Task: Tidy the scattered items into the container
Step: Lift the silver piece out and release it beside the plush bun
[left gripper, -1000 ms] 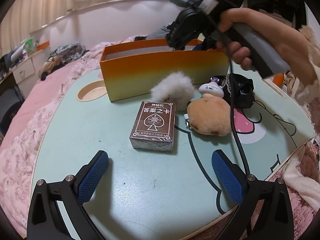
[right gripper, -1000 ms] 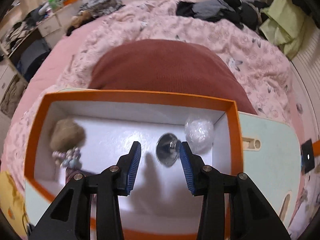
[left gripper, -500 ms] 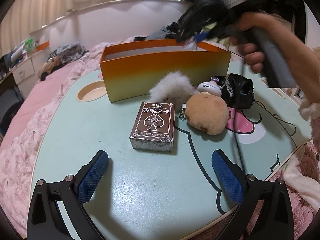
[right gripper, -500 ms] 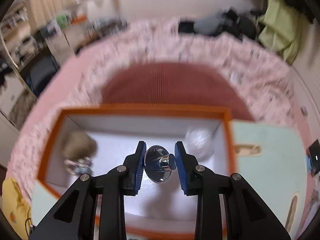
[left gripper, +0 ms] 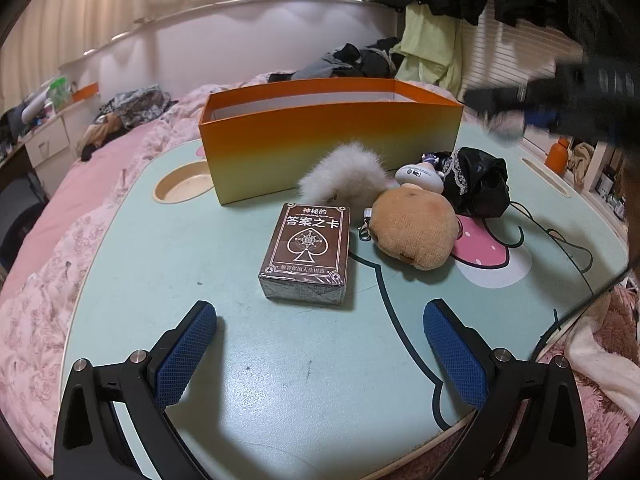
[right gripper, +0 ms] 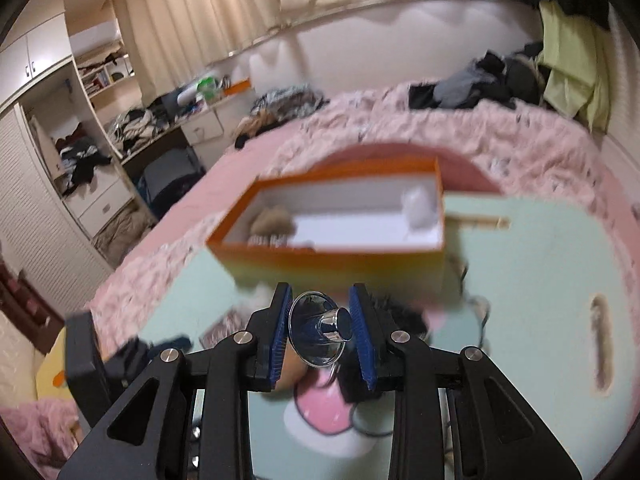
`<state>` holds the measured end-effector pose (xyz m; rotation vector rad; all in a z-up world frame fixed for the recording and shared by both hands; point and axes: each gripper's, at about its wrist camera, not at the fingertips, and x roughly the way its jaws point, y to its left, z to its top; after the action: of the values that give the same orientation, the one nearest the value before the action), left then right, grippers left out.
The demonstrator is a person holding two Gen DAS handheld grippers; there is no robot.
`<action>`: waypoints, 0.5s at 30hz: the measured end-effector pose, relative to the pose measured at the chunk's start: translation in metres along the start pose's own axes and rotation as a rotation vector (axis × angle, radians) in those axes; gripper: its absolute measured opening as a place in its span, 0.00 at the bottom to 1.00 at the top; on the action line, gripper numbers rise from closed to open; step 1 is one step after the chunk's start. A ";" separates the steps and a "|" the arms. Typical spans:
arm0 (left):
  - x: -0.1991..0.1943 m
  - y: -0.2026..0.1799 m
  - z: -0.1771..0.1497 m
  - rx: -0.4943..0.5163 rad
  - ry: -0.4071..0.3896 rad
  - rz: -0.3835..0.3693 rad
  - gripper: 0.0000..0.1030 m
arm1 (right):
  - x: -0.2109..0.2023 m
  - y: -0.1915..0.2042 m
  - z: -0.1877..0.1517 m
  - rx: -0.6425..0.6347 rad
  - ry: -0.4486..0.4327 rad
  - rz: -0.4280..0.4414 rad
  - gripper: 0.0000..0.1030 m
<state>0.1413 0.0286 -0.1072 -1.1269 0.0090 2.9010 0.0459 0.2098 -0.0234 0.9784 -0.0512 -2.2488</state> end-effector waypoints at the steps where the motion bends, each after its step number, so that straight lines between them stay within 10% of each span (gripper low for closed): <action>1: 0.000 0.000 0.000 0.000 0.000 0.000 1.00 | 0.006 0.002 -0.005 -0.007 0.011 -0.007 0.30; 9: 0.000 0.000 0.000 0.000 -0.001 0.000 1.00 | 0.040 0.004 -0.034 -0.080 0.022 -0.051 0.32; 15: 0.000 0.000 0.000 0.000 -0.001 0.000 1.00 | 0.016 0.011 -0.035 -0.073 -0.079 -0.054 0.67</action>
<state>0.1409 0.0282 -0.1073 -1.1258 0.0088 2.9013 0.0670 0.1995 -0.0556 0.8614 0.0227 -2.3213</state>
